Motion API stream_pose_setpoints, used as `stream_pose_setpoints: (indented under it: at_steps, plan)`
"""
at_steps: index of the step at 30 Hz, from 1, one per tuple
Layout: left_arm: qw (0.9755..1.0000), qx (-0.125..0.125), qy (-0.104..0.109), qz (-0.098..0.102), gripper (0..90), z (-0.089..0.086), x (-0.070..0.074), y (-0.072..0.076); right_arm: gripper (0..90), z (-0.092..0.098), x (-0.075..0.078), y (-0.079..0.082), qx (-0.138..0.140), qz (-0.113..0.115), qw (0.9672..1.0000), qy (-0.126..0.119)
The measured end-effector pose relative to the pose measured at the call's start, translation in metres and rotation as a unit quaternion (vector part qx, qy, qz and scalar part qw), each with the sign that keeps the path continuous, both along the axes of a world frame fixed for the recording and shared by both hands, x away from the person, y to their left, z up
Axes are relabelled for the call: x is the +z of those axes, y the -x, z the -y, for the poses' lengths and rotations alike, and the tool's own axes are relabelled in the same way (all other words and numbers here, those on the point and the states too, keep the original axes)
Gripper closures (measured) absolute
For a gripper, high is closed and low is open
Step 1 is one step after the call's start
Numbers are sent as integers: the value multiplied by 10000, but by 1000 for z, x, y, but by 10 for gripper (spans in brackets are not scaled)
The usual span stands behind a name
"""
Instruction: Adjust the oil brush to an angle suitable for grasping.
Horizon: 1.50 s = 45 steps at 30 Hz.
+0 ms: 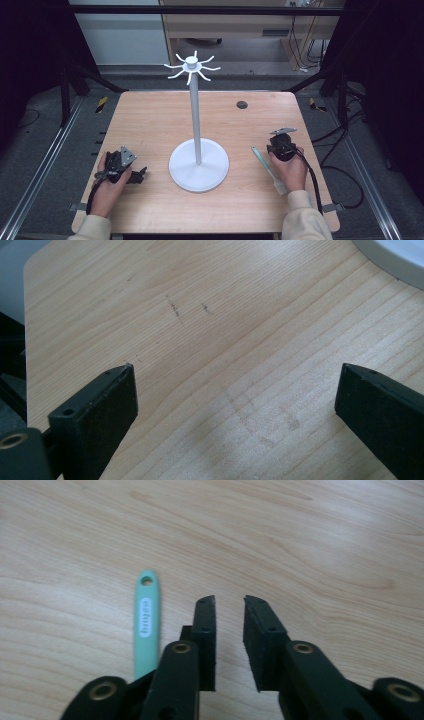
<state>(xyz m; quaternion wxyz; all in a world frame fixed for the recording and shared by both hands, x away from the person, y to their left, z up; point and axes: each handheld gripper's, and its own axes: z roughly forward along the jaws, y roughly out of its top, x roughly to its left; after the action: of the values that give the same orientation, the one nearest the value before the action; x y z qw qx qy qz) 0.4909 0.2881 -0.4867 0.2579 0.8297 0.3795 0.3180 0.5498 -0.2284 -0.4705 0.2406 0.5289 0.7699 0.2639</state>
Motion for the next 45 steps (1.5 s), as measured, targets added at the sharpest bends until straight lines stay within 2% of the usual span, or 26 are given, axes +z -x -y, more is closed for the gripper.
stream_pose_setpoints:
  at_steps: [7, 11, 18, 26, 31, 38, 39, 45]
  plan:
    - [10000, 0, -3, 2, 30, 0, 0, 0, 897, -7, -5, -1, 232, -222, 9995, -73]
    - [10000, 3, -3, 9, 30, 0, 0, 0, 900, -10, -8, -1, 308, -317, 9989, -175]
    - [10000, 10, 4, 17, 30, 0, 0, 0, 900, -13, -12, -2, 396, -433, 9981, -182]
    - [10000, -4, -4, 11, 30, 0, 0, 0, 900, -15, -14, -2, 476, -460, 9977, -150]
    - [10000, -11, -13, -11, 30, 0, 0, 0, 900, -15, -14, -2, 546, -497, 9969, -259]
    - [10000, -14, 0, -4, 30, 0, 1, 0, 900, -23, -13, 4, 894, -583, 9937, -353]
    - [10000, -17, -2, -12, 30, 0, 0, 0, 900, -25, -12, 5, 938, -636, 9927, -410]
    - [10000, -32, -22, -27, 30, 0, 1, 0, 900, -37, -11, 13, 1339, -768, 9873, -373]
